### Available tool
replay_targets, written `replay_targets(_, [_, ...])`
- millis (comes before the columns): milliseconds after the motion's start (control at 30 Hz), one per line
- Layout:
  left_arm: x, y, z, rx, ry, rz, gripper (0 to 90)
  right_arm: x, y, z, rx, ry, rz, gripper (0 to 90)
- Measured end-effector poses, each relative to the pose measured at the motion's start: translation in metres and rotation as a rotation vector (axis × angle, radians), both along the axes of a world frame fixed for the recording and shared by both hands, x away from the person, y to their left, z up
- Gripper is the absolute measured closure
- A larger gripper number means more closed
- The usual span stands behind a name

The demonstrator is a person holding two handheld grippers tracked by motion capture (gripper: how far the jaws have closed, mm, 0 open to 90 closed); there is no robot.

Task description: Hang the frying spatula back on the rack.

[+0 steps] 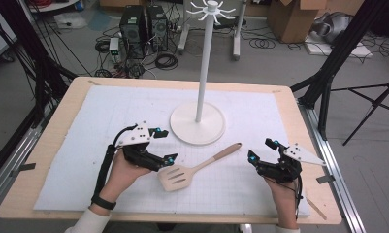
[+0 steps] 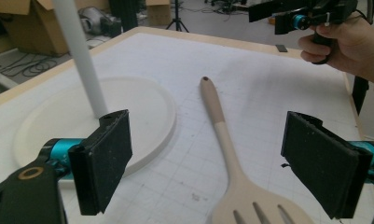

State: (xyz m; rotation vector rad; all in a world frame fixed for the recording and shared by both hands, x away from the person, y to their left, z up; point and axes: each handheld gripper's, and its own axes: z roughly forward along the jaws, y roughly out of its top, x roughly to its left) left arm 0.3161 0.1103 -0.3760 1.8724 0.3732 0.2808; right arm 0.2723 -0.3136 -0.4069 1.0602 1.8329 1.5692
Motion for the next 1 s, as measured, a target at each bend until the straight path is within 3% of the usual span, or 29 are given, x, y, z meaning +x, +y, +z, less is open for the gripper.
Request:
replay_targets(100, [0.003,-0.018,-0.002,0.045,0.013,-0.009,17.1,0.0,0.0,0.0,0.0,0.001,0.0,14.9])
replay_targets(367, [0.005,-0.046,-0.007,0.119,0.029,-0.03,17.2,0.0,0.0,0.0,0.002,0.001,-0.003,14.9])
replay_targets(533, [0.006,-0.066,-0.013,0.236,0.042,-0.03,18.3,0.0,0.0,0.0,-0.001,0.005,-0.01,14.9])
replay_targets(767, [0.01,-0.091,-0.019,0.291,0.114,-0.037,21.6,0.001,-0.001,-0.001,0.003,0.007,-0.01,14.9])
replay_targets(800, [0.01,-0.094,-0.02,0.305,0.127,-0.037,22.3,0.0,-0.001,0.0,0.006,0.011,-0.01,14.9])
replay_targets(833, [0.01,-0.1,-0.022,0.344,0.143,-0.03,23.7,0.0,-0.001,-0.001,0.005,0.01,-0.011,14.9])
replay_targets(1000, [0.013,-0.111,-0.025,0.405,0.186,-0.017,31.1,0.001,-0.003,-0.001,0.013,0.011,-0.015,14.9])
